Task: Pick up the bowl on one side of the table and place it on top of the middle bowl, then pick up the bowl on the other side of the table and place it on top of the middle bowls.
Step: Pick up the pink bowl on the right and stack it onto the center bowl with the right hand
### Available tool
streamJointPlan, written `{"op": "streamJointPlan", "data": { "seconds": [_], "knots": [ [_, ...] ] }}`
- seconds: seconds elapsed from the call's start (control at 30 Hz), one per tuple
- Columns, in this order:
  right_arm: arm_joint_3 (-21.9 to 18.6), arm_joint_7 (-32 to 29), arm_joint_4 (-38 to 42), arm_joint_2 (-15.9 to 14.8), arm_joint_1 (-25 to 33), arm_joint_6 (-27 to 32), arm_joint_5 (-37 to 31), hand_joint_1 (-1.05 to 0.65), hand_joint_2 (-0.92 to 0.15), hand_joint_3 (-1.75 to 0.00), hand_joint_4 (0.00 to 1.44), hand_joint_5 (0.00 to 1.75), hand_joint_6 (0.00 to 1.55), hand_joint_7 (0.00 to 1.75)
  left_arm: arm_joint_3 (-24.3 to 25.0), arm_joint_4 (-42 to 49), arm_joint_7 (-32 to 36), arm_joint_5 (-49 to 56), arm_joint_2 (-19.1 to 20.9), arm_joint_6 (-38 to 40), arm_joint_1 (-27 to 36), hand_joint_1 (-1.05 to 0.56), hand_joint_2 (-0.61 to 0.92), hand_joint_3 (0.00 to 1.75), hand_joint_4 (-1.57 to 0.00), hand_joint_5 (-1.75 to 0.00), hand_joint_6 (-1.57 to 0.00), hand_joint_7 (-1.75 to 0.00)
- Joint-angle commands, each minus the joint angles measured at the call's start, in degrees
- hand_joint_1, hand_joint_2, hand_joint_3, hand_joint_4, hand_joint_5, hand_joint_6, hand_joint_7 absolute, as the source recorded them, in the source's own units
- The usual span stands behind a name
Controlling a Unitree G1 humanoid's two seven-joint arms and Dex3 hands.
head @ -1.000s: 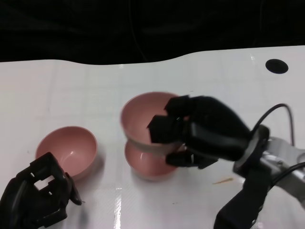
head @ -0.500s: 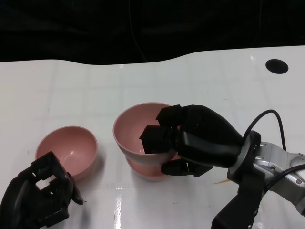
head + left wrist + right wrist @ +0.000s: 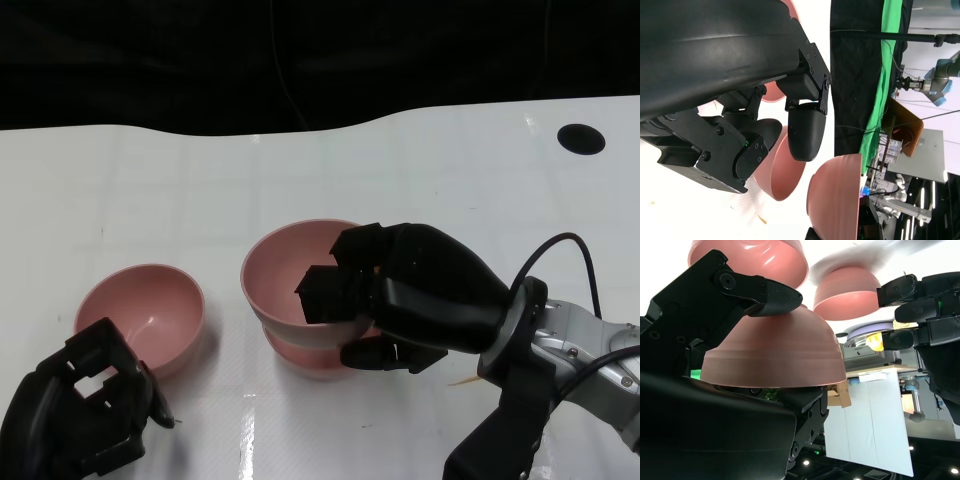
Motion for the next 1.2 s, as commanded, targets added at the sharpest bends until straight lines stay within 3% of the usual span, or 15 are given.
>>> {"op": "streamJointPlan", "data": {
  "seconds": [0.03,0.37,0.7,1.2],
  "knots": [
    [0.0,-1.0,1.1,-0.2,-0.9,-0.3,-0.6,-0.17,-0.4,-1.14,0.99,1.75,0.67,1.75,0.2,0.0,-0.4,-0.5,0.4,-0.3,0.1,-0.01,0.51,1.3,-0.78,-1.75,-0.73,-1.58],
    [-0.6,-1.4,3.5,-0.5,-2.5,-0.9,-0.4,-0.18,-0.44,-1.15,0.98,1.75,0.68,1.75,0.3,1.0,-1.3,-0.5,1.0,-0.8,-0.3,-0.01,0.55,1.26,-0.78,-1.75,-0.74,-1.54],
    [-0.3,-2.7,6.2,-0.6,-3.7,-1.4,-0.7,-0.15,-0.46,-1.03,0.95,1.75,0.65,1.75,0.3,0.9,-1.2,-0.3,0.8,-0.8,-0.2,0.0,0.57,1.24,-0.77,-1.75,-0.73,-1.55],
    [2.3,-8.3,12.5,0.5,-4.5,-1.7,-4.1,-0.16,-0.5,-1.0,0.97,1.75,0.67,1.75,0.3,1.8,-1.3,0.0,0.7,-2.2,-0.4,-0.04,0.55,1.22,-0.8,-1.75,-0.75,-1.54]
  ]
}}
